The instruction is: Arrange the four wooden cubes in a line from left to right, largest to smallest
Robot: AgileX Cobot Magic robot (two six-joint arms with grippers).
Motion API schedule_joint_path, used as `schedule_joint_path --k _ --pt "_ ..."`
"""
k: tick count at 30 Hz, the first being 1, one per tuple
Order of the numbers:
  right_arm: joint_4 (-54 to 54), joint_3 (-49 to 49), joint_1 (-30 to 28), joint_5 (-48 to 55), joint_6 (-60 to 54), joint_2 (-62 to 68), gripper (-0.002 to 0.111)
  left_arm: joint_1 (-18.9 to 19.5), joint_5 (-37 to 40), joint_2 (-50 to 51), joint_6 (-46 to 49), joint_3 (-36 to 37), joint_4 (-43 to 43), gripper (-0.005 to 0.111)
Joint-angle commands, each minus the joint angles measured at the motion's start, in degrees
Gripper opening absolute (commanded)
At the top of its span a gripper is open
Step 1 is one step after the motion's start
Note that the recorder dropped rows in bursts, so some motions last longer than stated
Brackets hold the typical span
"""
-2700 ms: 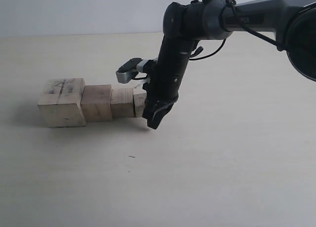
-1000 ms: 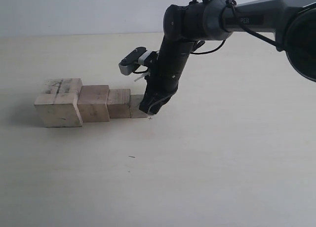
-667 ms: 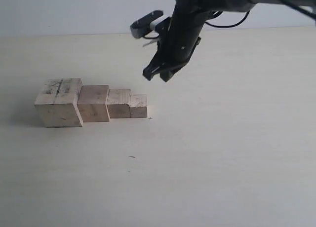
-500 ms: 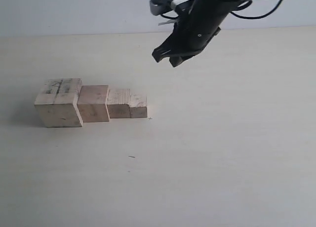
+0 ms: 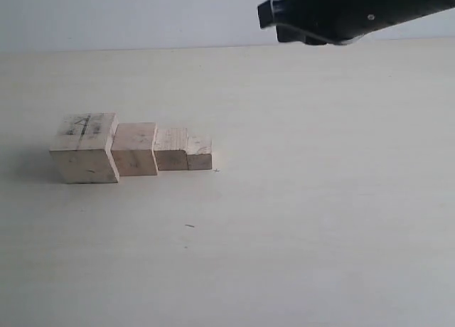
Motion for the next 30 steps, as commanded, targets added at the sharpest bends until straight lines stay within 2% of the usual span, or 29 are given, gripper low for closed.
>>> schedule_joint_path --k 1,9,17,22,30 --pt "0.9 0.2 -0.1 -0.6 0.7 -4.9 0.0 -0.3 -0.5 -0.4 -0.4 0.0 0.0 0.0" --pt "0.7 0.2 -0.1 -0.6 0.1 -8.8 0.0 -0.3 -0.5 -0.4 -0.4 0.0 0.0 0.0" --pt "-11.9 0.2 -1.4 -0.1 1.8 -16.0 0.0 -0.3 -0.5 -0.4 -0.4 0.0 0.0 0.0" --pt "-12.0 3.5 -10.9 0.9 5.2 -23.9 0.0 -0.3 -0.5 -0.4 -0.4 0.0 0.0 0.0" --pt "-14.6 19.4 -28.0 0.7 5.4 -42.8 0.0 -0.3 -0.5 -0.4 -0.4 0.0 0.0 0.0"
